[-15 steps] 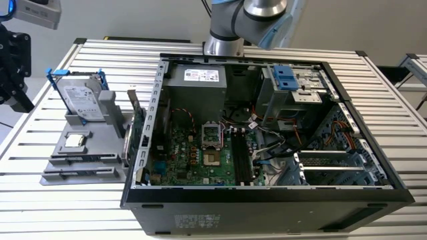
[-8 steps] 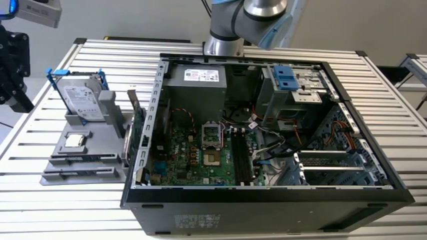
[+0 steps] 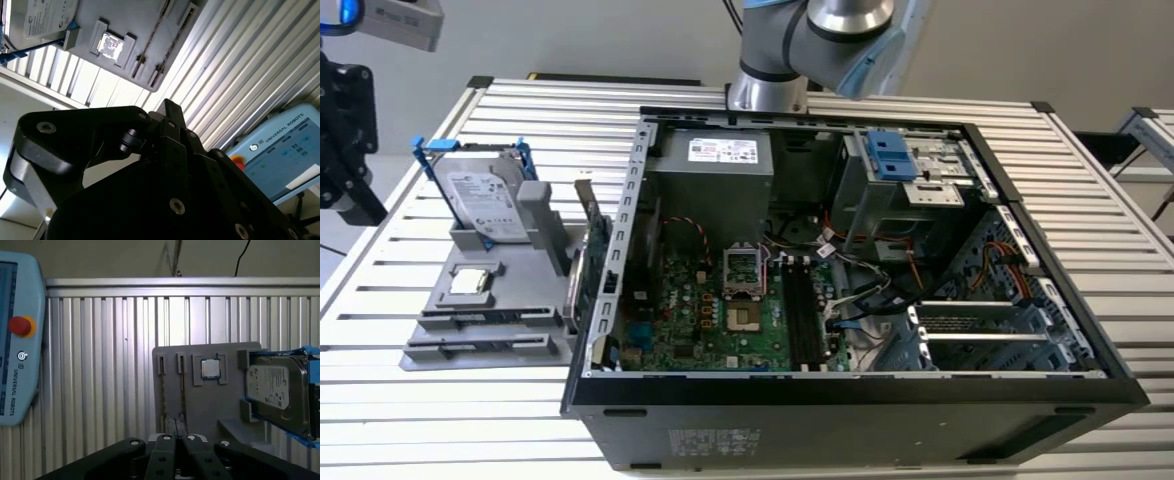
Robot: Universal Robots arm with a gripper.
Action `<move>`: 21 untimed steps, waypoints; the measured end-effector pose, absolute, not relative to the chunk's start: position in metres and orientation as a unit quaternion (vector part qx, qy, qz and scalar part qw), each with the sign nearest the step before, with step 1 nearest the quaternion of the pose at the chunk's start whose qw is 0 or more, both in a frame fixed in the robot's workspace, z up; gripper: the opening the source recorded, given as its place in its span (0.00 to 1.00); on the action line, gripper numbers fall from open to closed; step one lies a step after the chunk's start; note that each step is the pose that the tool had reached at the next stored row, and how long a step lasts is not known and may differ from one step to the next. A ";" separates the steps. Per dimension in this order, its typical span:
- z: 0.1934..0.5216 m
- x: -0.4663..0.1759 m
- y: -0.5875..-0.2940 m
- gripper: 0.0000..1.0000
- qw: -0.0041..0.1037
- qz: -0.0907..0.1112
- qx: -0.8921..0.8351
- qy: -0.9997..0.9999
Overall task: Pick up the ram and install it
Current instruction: 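Pick up the ram and move it above insertion slot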
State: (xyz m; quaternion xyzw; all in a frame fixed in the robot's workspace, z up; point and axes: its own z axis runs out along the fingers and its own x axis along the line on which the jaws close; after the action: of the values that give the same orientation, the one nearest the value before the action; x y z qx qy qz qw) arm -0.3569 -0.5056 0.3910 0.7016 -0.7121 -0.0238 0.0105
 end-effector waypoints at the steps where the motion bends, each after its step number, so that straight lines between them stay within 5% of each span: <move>1: 0.391 -0.357 -0.506 0.00 0.011 -0.024 0.704 -0.709; 21: 0.391 -0.357 -0.506 0.00 0.012 -0.023 0.752 -0.658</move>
State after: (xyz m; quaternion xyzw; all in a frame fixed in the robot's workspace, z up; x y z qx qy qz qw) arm -0.3569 -0.5056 0.3910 0.7524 -0.6582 -0.0230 0.0122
